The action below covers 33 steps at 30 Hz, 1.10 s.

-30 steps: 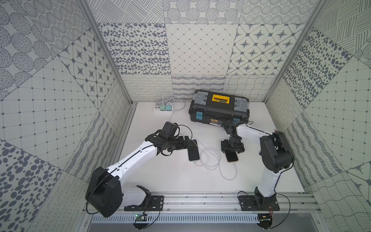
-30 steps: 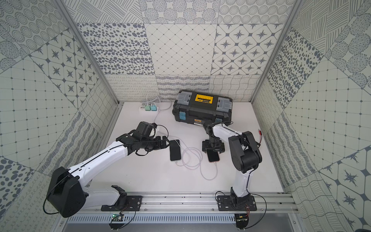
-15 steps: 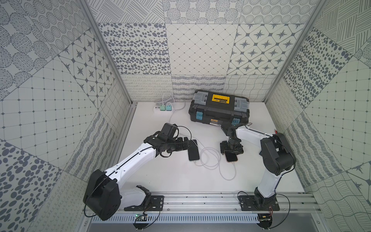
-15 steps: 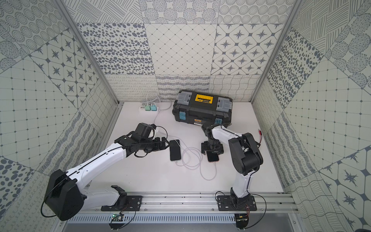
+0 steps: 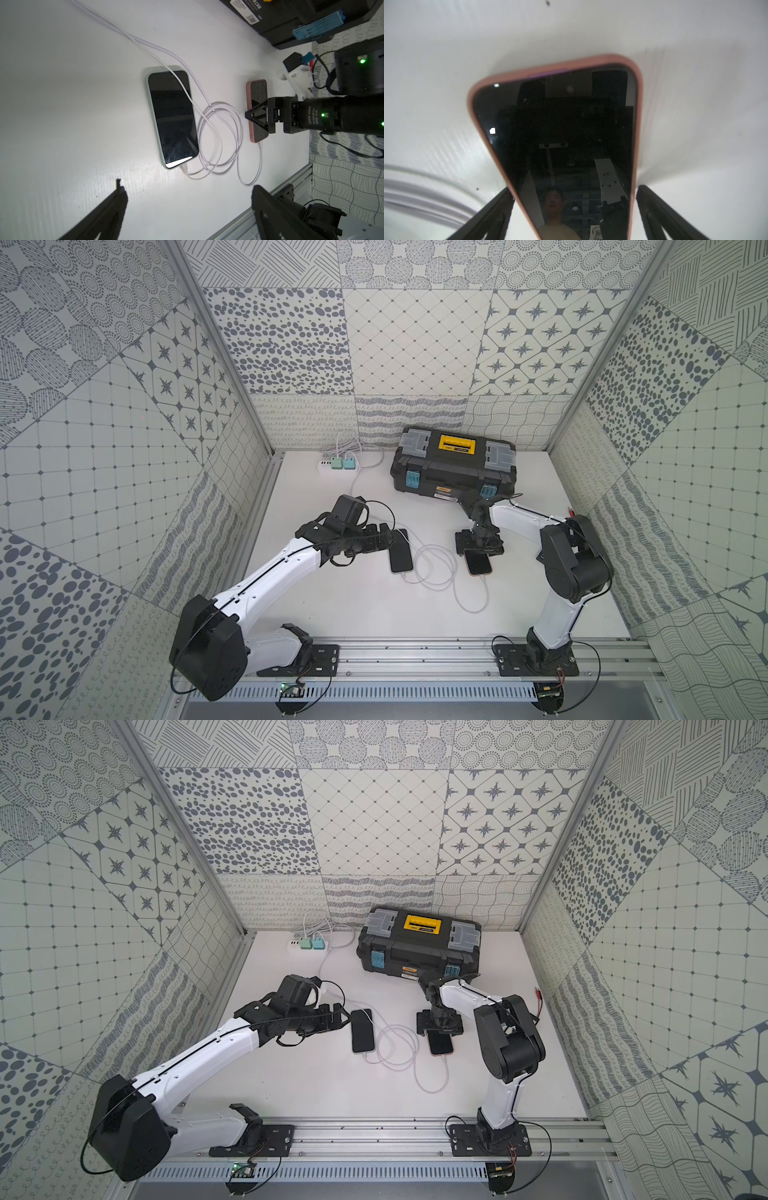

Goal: Unplug the charging cable from the phone
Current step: Pick up the phone at the center of the board.

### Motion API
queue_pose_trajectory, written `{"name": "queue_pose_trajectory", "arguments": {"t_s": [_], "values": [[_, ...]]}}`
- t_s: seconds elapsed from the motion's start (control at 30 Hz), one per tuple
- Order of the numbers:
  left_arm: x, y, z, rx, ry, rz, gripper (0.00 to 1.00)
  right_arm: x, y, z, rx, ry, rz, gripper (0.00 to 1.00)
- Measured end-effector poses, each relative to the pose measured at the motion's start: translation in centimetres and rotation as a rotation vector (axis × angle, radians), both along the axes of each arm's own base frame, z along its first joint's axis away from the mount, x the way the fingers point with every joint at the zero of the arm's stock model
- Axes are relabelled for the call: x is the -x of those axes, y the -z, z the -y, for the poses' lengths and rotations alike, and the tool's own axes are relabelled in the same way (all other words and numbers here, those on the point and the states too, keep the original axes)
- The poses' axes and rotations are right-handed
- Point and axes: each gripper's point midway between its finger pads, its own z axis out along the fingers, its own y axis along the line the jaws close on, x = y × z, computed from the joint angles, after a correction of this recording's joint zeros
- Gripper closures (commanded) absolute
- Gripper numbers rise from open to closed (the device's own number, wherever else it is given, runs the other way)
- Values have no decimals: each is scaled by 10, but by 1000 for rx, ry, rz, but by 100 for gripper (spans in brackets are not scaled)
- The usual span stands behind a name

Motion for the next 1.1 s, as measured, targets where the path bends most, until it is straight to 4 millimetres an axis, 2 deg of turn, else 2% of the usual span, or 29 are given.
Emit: {"name": "queue_pose_trajectory", "arguments": {"t_s": [0.2, 0.47, 0.63, 0.7, 0.8, 0.97, 1.1], "values": [[1, -2, 0, 5, -6, 2, 4, -6, 0, 3, -8, 8, 21, 5], [2, 1, -1, 3, -6, -5, 4, -5, 2, 1, -27, 10, 39, 14], [2, 4, -1, 1, -9, -15, 4, -2, 2, -1, -28, 3, 45, 16], [2, 5, -1, 1, -11, -19, 4, -1, 2, -2, -22, -2, 48, 21], [1, 6, 0, 1, -12, -23, 5, -1, 2, -2, -14, -5, 53, 22], [1, 7, 0, 2, -13, -28, 5, 0, 1, -3, -16, -5, 55, 35], [1, 7, 0, 3, -16, -29, 5, -1, 1, -3, -15, -6, 58, 38]]}}
